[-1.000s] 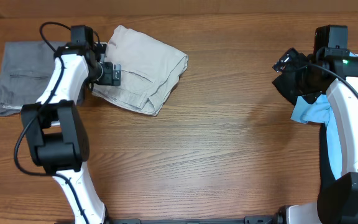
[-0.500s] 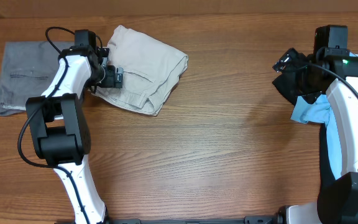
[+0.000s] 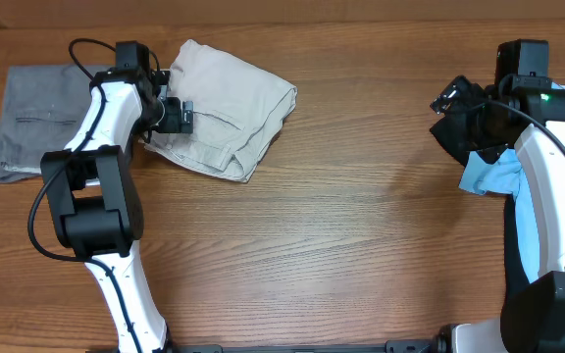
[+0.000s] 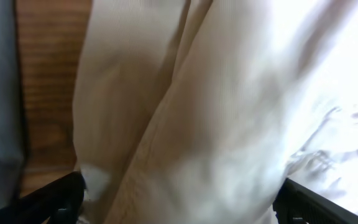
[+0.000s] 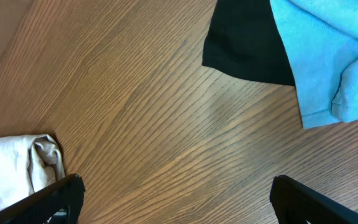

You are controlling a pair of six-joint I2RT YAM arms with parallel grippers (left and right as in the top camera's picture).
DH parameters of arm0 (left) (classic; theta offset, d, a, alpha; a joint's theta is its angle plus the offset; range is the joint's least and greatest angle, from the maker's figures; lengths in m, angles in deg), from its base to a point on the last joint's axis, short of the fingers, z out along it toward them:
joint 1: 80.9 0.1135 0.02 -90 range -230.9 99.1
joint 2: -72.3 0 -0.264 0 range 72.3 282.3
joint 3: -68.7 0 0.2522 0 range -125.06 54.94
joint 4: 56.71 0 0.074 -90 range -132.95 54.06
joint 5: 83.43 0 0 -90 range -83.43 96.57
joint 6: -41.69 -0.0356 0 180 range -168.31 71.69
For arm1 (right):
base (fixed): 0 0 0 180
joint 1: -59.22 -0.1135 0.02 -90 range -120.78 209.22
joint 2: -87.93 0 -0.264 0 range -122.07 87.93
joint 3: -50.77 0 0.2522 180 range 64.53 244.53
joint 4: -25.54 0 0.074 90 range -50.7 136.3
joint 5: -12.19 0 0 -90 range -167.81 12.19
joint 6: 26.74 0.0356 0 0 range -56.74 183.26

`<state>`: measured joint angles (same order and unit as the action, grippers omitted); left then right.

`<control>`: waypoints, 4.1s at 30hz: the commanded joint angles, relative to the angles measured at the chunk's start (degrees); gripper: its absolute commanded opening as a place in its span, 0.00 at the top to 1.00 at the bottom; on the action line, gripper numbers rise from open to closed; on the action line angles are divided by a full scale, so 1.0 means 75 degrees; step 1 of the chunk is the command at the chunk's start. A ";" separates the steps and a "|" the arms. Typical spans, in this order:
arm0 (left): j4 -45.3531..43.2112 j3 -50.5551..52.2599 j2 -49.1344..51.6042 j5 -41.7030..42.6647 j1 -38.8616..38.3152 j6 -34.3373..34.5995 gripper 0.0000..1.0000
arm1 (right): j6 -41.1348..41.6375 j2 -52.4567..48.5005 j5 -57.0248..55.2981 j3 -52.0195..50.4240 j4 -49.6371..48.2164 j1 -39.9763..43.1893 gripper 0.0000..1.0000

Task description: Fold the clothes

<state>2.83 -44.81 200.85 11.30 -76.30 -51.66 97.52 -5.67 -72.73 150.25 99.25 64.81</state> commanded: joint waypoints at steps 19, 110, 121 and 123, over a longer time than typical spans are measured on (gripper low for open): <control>-0.0082 -0.0230 -0.0128 0.0195 0.0341 -0.0006 0.02 | -0.0029 0.0017 -0.0076 0.0017 -0.0029 0.0017 0.00; -0.0851 0.0944 0.0090 0.0434 0.0335 -0.0154 0.96 | -0.0029 0.0017 -0.0076 0.0017 -0.0029 0.0017 0.00; 0.1574 -0.1990 0.0087 0.0431 0.0332 -0.0187 0.96 | -0.0029 0.0017 -0.0076 0.0017 -0.0029 0.0017 0.00; 0.1932 -0.2524 0.0087 0.0431 0.0332 -0.0192 0.96 | -0.0029 0.0017 -0.0073 0.0017 -0.0029 0.0017 0.00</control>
<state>15.97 -57.22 201.86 15.83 -74.37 -52.89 97.52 -5.67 -72.71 150.25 99.27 64.81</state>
